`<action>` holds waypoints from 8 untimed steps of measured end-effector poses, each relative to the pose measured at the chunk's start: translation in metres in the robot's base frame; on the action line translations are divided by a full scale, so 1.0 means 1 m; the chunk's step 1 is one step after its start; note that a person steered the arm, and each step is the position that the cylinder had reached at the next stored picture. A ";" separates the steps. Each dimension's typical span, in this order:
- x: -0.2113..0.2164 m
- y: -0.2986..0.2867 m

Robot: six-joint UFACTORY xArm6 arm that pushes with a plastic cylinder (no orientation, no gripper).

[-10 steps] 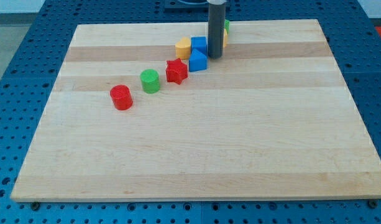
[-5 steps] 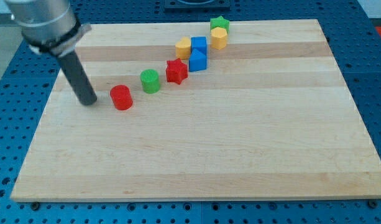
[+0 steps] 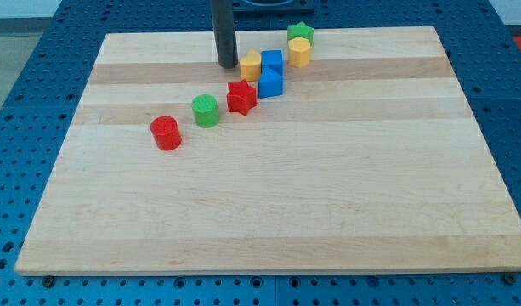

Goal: Slightly push the yellow heart top right to the blue triangle

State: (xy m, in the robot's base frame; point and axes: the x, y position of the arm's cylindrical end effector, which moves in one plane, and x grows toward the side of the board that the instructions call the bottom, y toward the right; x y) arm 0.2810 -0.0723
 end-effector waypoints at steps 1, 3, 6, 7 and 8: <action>0.035 0.017; 0.049 -0.018; -0.001 0.006; 0.007 0.030; 0.022 0.041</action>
State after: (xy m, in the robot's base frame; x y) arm 0.3028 -0.0312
